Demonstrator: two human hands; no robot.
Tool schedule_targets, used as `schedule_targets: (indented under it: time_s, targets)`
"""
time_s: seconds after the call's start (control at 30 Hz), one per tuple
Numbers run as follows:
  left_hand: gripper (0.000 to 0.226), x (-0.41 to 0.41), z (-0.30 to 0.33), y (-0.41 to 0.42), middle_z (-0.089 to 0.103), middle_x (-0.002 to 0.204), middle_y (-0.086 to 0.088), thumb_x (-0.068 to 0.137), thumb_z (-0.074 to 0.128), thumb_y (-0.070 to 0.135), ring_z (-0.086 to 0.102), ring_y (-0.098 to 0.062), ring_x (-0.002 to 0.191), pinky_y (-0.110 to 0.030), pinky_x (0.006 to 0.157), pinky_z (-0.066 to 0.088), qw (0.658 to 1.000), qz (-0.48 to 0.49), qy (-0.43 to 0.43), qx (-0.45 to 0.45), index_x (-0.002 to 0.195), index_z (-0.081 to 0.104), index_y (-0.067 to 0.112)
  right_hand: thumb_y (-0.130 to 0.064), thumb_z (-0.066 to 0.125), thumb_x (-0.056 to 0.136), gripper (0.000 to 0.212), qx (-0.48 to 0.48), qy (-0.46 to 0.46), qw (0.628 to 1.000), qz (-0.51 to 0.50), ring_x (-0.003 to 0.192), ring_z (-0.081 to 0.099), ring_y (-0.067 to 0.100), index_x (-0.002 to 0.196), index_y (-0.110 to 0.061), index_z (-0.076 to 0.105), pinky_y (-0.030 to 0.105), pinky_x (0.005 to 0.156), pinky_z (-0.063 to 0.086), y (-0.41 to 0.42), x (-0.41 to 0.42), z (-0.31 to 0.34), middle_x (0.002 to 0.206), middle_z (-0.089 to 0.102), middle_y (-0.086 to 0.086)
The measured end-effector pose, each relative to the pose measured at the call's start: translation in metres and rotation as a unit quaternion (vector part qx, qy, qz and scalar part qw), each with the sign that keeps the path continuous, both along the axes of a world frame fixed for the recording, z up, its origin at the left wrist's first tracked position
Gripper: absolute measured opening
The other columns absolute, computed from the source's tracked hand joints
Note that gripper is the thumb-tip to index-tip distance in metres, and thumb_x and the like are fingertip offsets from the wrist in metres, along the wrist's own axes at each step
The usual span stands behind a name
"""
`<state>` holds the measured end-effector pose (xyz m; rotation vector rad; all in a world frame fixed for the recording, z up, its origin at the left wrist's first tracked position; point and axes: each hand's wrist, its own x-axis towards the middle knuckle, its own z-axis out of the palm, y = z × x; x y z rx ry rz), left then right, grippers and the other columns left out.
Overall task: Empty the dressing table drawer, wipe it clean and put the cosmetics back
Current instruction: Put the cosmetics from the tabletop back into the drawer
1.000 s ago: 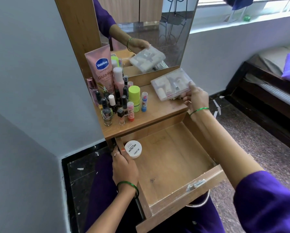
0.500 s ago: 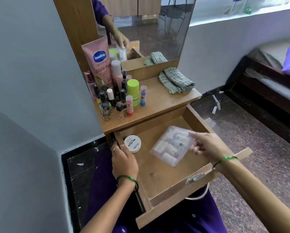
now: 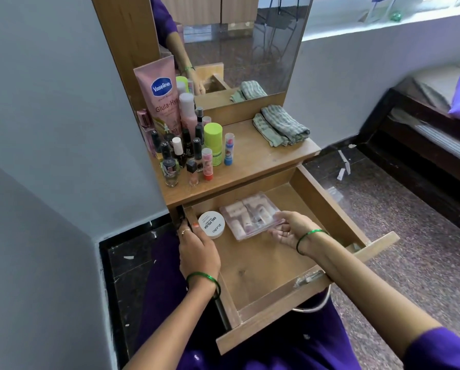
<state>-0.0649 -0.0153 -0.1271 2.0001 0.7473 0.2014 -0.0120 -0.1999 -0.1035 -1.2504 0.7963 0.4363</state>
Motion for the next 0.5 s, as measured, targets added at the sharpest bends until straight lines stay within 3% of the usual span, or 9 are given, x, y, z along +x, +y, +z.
schedule_targets:
  time_s: [0.17,0.23,0.33,0.4,0.5]
  targets:
    - [0.041,0.0007,0.0006,-0.0001,0.059,0.123,-0.008,0.102,0.026,0.033,0.059,-0.03,0.108,-0.034,0.068,0.038,1.0,-0.002,-0.003,-0.001,0.132,0.045,0.013,-0.001,0.048,0.093,0.004,-0.016,0.023,1.0,-0.011,0.059,0.049,0.022,0.095,0.002,0.046,0.023,0.041,0.052,0.0073,0.0019,-0.0084,0.075,0.043,0.012]
    - [0.041,0.0007,-0.0002,0.0,0.06,0.12,-0.008,0.102,0.026,0.033,0.059,-0.03,0.106,-0.034,0.067,0.039,1.0,-0.001,-0.003,0.001,0.131,0.045,0.012,0.003,0.049,0.091,0.015,-0.021,0.019,1.0,-0.001,0.061,0.049,0.021,0.106,0.003,0.045,0.025,0.048,0.056,0.0082,0.0007,-0.0109,0.079,0.042,0.012]
    - [0.041,0.0005,-0.0007,-0.0002,0.061,0.117,-0.009,0.102,0.025,0.034,0.06,-0.029,0.103,-0.033,0.065,0.039,1.0,-0.003,0.0,0.004,0.129,0.046,0.011,0.009,0.05,0.088,0.032,-0.016,0.011,1.0,0.004,0.07,0.054,0.025,0.119,0.007,0.041,0.032,0.071,0.055,0.0105,-0.0029,-0.0113,0.087,0.044,0.017]
    - [0.042,0.0008,-0.0014,-0.0002,0.06,0.119,-0.009,0.102,0.025,0.034,0.059,-0.029,0.105,-0.033,0.065,0.039,1.0,-0.002,0.001,0.004,0.129,0.046,0.01,0.011,0.054,0.085,0.049,-0.017,0.006,1.0,0.0,0.079,0.059,0.03,0.13,0.004,0.035,0.034,0.072,0.053,0.0104,-0.0034,-0.0115,0.1,0.044,0.024]
    - [0.042,0.0002,0.0003,-0.0004,0.059,0.12,-0.009,0.102,0.026,0.033,0.059,-0.029,0.106,-0.033,0.066,0.038,1.0,-0.002,0.004,0.009,0.13,0.046,0.009,0.011,0.055,0.085,0.05,-0.023,0.005,1.0,0.018,0.086,0.061,0.032,0.131,0.005,0.036,0.034,0.068,0.053,0.0097,-0.0035,-0.0095,0.111,0.043,0.027]
